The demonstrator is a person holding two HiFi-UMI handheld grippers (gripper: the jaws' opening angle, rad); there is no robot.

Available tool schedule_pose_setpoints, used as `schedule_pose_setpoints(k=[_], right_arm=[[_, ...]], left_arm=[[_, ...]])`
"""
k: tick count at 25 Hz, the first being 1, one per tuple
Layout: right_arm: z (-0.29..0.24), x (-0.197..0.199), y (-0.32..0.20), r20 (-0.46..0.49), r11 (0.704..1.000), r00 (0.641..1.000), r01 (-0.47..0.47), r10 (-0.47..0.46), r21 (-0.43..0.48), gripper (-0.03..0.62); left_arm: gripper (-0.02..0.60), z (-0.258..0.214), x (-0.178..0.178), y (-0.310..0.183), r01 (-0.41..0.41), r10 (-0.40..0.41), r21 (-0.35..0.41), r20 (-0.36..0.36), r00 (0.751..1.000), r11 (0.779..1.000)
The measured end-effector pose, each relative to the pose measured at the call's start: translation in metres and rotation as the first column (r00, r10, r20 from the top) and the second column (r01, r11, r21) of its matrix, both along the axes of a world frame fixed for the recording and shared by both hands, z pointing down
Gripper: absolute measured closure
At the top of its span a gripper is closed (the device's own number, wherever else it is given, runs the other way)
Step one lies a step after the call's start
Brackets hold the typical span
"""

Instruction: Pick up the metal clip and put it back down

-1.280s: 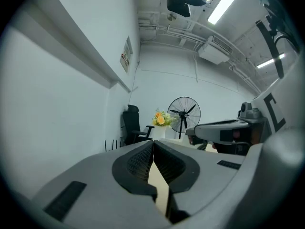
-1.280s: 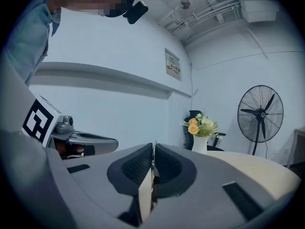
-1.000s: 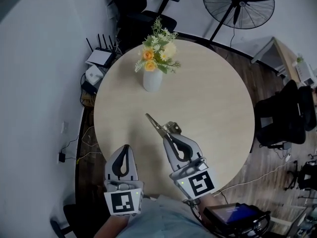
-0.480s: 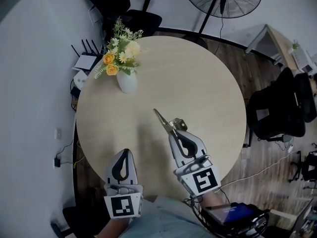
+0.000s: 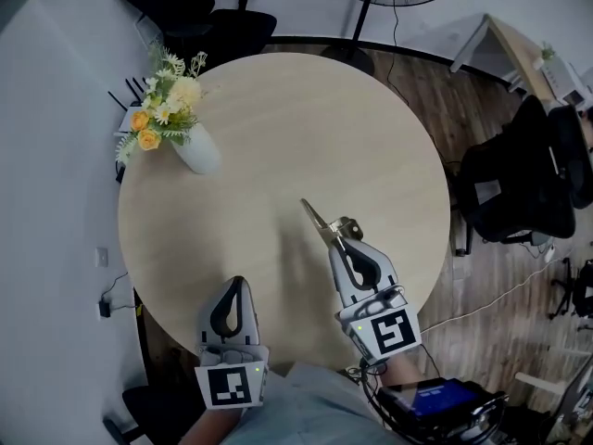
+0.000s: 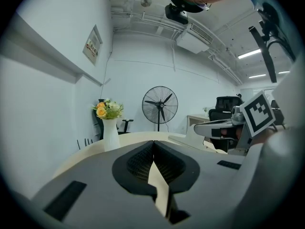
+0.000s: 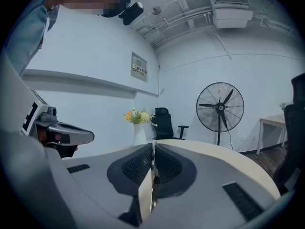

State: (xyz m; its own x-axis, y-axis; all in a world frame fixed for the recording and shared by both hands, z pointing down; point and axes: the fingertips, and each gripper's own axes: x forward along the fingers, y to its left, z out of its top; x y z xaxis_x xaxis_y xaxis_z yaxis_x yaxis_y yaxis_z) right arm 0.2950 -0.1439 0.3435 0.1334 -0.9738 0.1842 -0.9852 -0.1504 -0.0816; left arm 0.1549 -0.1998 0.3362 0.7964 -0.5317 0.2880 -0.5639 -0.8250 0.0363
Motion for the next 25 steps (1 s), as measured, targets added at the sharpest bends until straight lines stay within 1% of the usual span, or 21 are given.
schedule_pose_setpoints(k=[2,7,10,12,16,19,25], right_arm=[[0.011,0.013,0.010,0.015,1.000,1.000,-0.017,0.017,-0.017,0.542],[0.043,0.048,0.028,0.051,0.998,0.997,-0.055,0.057,-0.038,0.542],[0.075,0.067,0.040,0.090,0.995,0.992,-0.081,0.087,-0.067,0.542],[0.099,0.074,0.045,0.119,0.991,0.987,-0.095,0.106,-0.091,0.542],[0.141,0.084,0.046,0.135,0.985,0.983,-0.109,0.127,-0.131,0.542],[0.169,0.095,0.048,0.164,0.983,0.977,-0.113,0.136,-0.142,0.542],[0.209,0.100,0.056,0.187,0.977,0.971,-0.116,0.150,-0.181,0.540]], left_arm=[[0.562,0.005,0.014,0.009,-0.020,0.020,-0.012,0.003,1.000,1.000],[0.563,0.028,0.047,0.025,-0.060,0.062,-0.040,0.043,0.997,0.997],[0.561,0.043,0.066,0.029,-0.080,0.082,-0.020,0.067,0.994,0.997],[0.561,0.055,0.073,0.028,-0.090,0.091,-0.015,0.096,0.991,0.996],[0.561,0.083,0.083,0.023,-0.086,0.092,-0.051,0.137,0.986,0.995],[0.561,0.106,0.093,0.024,-0.080,0.092,-0.077,0.168,0.981,0.994],[0.561,0.138,0.106,0.030,-0.083,0.104,-0.115,0.188,0.977,0.990]])
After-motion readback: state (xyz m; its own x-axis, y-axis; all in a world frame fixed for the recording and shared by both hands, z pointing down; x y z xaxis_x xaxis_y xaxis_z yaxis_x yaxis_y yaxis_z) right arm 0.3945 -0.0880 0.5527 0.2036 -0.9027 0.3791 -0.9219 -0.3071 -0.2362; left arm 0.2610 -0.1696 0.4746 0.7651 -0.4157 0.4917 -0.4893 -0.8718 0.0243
